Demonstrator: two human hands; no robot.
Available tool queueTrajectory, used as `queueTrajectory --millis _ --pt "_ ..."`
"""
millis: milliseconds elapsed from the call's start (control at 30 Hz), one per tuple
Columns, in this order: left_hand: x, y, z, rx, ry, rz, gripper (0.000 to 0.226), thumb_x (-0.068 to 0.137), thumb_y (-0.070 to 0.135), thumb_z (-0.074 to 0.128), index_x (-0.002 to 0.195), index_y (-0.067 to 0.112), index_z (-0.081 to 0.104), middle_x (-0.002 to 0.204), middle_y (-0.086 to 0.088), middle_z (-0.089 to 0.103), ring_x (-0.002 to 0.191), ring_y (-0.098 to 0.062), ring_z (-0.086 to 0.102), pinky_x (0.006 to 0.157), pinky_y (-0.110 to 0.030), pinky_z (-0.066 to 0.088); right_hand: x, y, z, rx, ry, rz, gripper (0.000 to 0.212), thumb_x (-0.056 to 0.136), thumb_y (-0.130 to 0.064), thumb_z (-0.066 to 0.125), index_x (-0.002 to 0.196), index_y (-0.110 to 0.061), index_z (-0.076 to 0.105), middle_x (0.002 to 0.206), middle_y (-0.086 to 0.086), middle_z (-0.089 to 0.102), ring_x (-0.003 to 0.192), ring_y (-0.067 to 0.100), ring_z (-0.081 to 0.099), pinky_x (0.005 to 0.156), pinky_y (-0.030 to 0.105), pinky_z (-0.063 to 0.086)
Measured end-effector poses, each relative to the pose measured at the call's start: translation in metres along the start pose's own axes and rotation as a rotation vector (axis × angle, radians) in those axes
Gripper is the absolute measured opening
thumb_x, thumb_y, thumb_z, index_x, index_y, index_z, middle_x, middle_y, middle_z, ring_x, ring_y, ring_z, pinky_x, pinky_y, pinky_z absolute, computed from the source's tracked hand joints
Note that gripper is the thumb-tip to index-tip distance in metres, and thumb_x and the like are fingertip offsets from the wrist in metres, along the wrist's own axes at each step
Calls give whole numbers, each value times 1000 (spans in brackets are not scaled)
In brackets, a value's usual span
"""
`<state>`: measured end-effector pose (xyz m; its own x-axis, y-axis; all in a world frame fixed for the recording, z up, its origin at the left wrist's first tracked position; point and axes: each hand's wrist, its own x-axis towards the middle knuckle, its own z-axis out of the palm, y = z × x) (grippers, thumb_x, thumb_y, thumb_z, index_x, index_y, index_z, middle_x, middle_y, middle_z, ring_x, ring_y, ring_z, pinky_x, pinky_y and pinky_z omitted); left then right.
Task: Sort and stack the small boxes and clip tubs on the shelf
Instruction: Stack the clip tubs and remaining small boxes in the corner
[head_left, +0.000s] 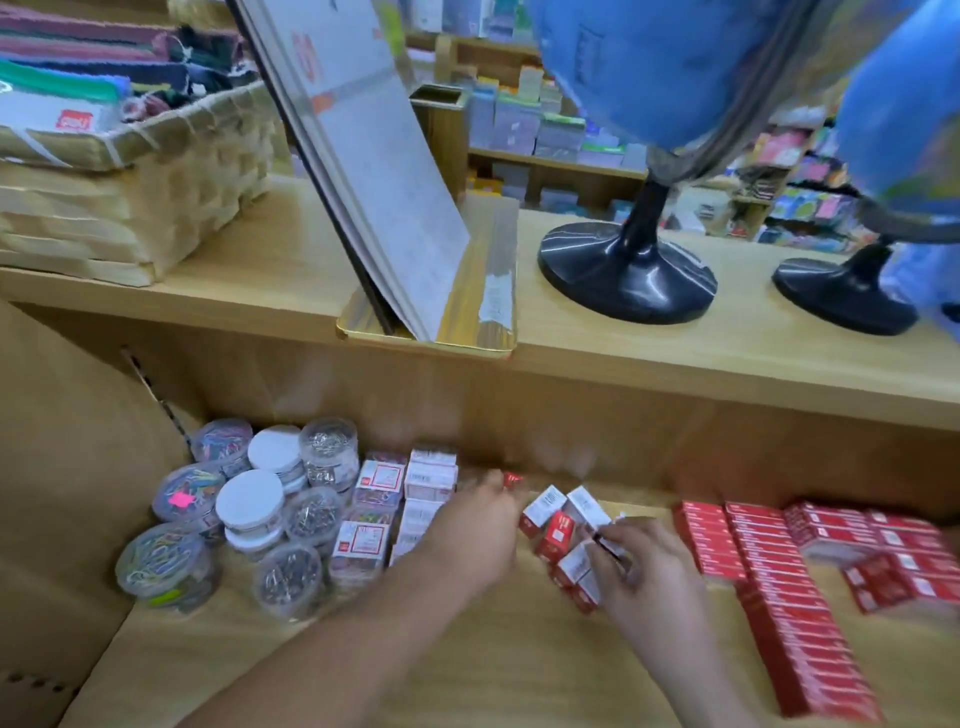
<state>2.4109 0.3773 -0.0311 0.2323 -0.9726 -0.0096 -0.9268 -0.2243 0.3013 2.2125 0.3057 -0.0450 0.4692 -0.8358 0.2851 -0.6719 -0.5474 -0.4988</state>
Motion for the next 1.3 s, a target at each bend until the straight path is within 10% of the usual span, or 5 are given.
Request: queueTrajectory --millis 400,700,1100,1300 --pt "-35 13 13 -35 156 -18 45 93 14 59 135 25 47 118 0 55 104 -29 62 79 -44 54 -12 11 2 -134 -131 53 62 57 -65 83 107 -31 73 103 -9 59 104 19 54 80 33 52" --pt "-128 14 58 -224 300 290 9 92 27 62 99 26 67 113 9 56 100 -13 58 70 -28 55 -36 11 11 -282 51 -54 48 57 -32 93 100 -21 75 95 0 59 86 25 50 65 37 53" --pt "-144 22 74 -551 219 -54 64 85 36 71 144 29 50 143 23 38 107 10 58 95 -18 49 -114 23 11 309 -93 -52 43 69 -8 88 108 -22 73 133 -13 59 112 2 63 85 24 55" --pt "-140 20 72 -583 236 -47 50 81 48 76 128 35 62 116 25 52 92 9 57 84 -27 54 -103 17 -5 375 -98 67 27 69 -42 87 91 -36 71 94 -19 65 79 6 68 73 29 56"
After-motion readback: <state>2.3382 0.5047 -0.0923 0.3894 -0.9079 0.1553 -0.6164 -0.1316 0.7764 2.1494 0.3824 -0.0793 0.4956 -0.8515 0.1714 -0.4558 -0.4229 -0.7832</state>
